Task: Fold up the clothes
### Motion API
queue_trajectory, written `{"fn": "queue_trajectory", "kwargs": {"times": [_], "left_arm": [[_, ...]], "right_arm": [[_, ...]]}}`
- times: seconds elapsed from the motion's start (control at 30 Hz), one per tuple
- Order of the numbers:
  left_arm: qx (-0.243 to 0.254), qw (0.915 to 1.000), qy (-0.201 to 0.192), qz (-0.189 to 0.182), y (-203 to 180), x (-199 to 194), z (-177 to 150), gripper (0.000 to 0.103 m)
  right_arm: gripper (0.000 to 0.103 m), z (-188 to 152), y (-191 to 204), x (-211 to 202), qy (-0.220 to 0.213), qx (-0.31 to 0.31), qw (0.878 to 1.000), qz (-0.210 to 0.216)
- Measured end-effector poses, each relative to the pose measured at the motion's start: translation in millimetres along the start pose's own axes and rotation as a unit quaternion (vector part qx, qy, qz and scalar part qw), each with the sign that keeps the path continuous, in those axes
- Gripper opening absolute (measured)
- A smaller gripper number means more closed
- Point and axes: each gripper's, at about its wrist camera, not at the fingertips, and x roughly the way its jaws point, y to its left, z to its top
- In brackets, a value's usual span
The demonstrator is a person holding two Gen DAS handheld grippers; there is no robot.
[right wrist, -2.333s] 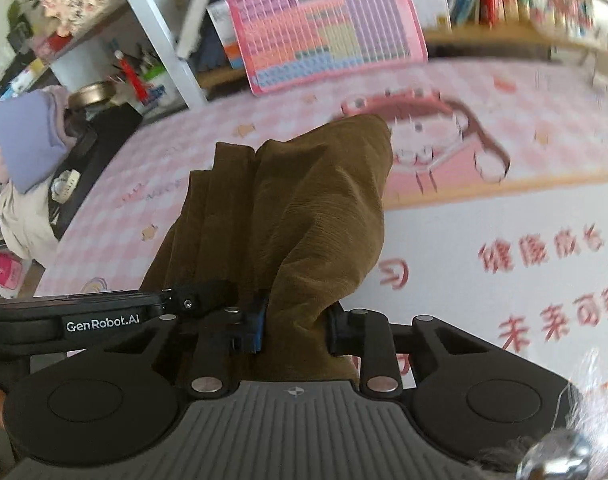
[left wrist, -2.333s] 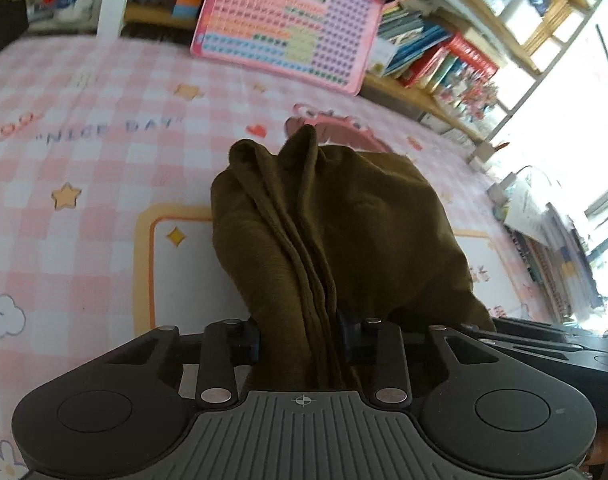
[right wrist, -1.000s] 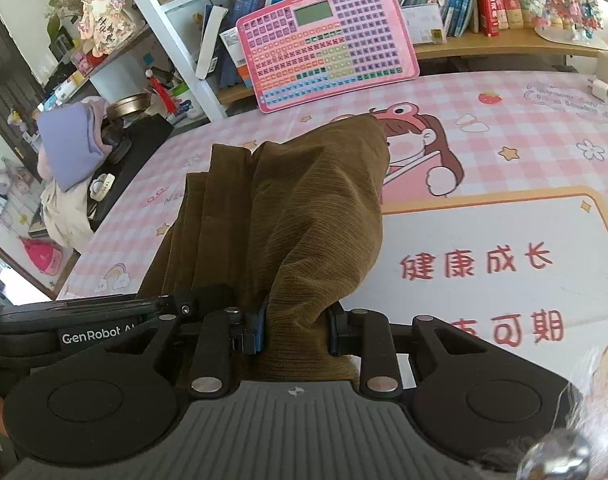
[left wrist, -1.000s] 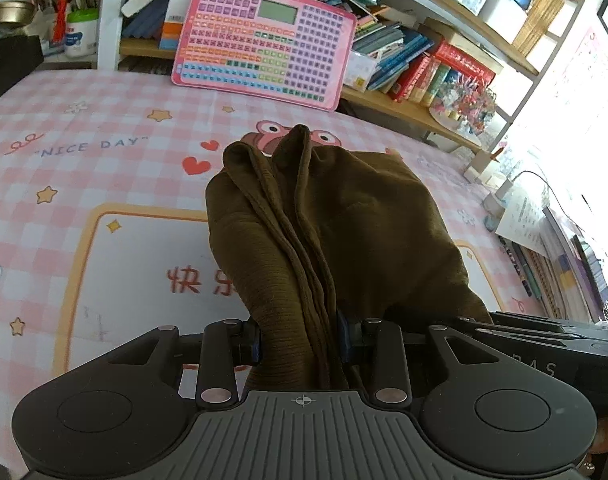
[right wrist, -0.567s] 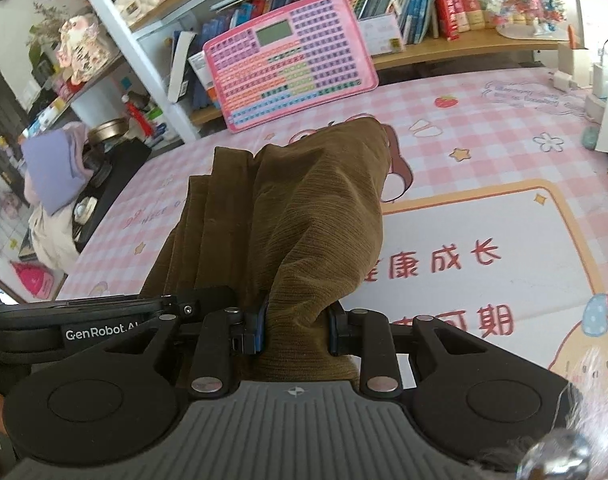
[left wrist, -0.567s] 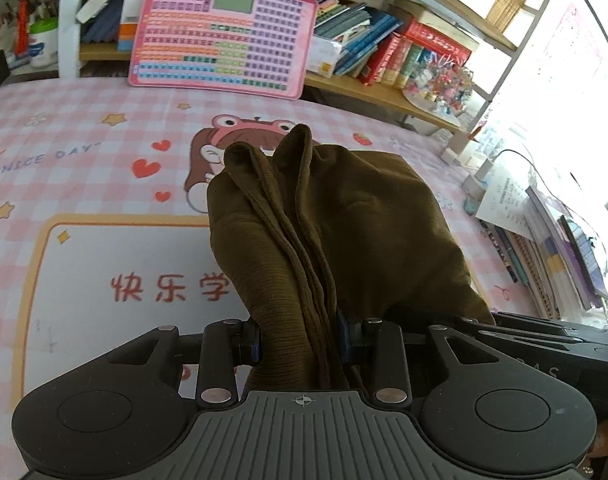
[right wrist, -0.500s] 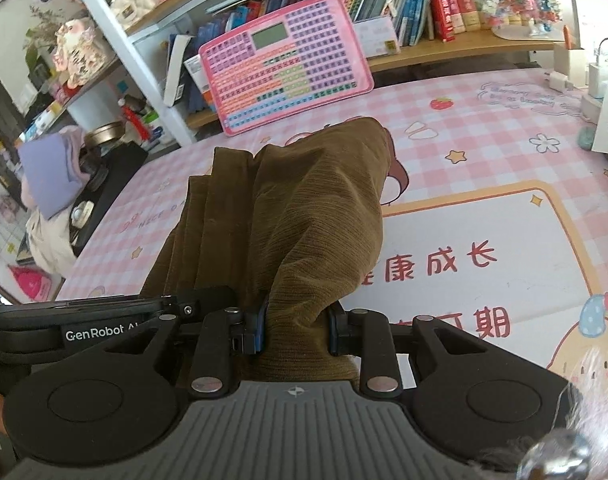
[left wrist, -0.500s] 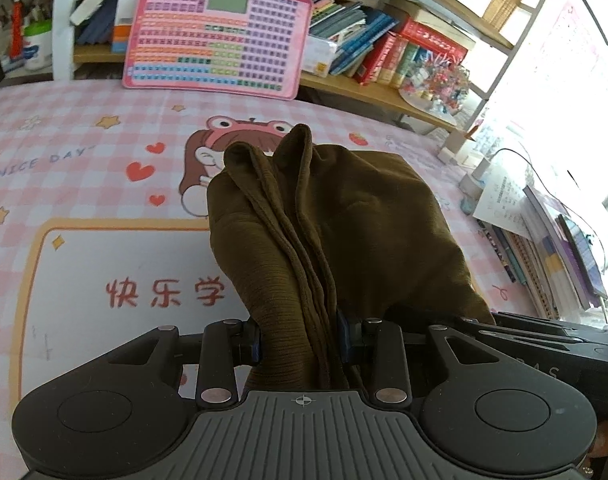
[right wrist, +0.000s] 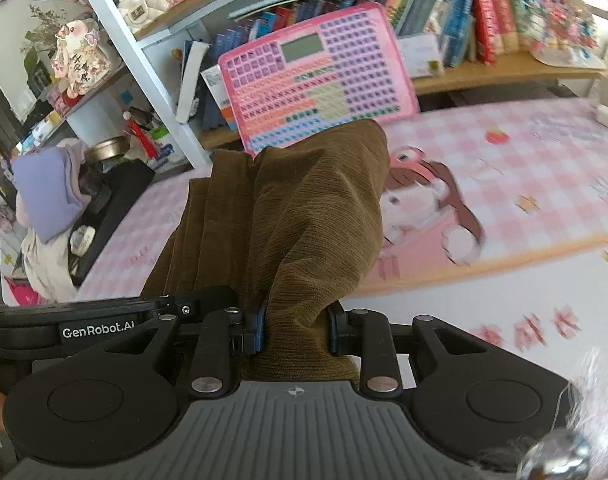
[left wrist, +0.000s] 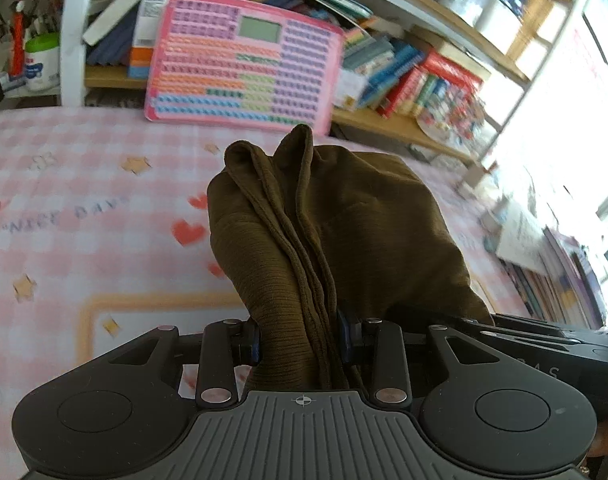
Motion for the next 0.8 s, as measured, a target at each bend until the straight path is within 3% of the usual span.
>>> {"fn": "queue_trajectory", "kwargs": {"times": [0.43,0.8], "left_arm": [[-0.04,0.9986,-0.034,-0.008,112,20,86,0.033],[-0.083,0.9953,-0.046,-0.02,166,61,122,0.032]], "right_arm": [[0.026,70,65,111,-0.021,-0.056,0.998,0.003],[0.026,96,71,179,-0.031,-0.048,0.998,-0.01]]}}
